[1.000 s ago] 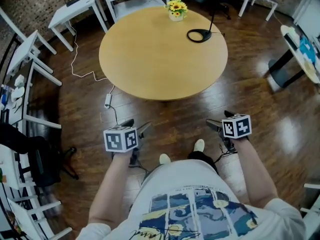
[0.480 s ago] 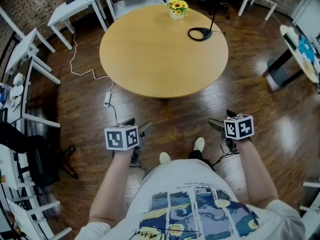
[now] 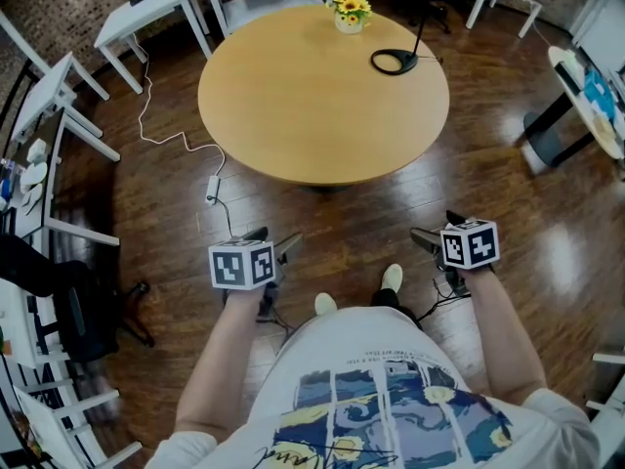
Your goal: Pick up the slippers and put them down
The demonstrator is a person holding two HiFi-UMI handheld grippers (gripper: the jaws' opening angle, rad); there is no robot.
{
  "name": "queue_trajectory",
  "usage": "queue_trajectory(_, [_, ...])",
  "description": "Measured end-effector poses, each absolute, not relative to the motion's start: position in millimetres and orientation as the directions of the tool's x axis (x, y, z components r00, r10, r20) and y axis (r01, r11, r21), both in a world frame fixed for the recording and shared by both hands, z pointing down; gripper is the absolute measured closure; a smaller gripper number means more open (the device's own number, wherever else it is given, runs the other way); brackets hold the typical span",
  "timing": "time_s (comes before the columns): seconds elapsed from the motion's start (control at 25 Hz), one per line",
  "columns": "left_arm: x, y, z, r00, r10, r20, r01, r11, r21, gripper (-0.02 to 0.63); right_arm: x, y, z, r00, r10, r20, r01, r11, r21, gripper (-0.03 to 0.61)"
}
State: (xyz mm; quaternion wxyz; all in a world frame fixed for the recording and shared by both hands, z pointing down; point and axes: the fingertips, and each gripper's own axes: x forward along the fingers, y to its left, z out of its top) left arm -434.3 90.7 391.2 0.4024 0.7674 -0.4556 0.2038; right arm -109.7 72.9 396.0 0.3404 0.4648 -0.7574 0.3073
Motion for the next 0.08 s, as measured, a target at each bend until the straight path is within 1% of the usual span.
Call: queue_trajectory(0.08, [-434.9,92.2,390.5,0.503,-0.533,0.680,-0.863,-0.261,0.433,0.249,-109.2,73.1,394.2,-0.332,-0.497,0.802,-0.915,0.377,-0.146,0.115])
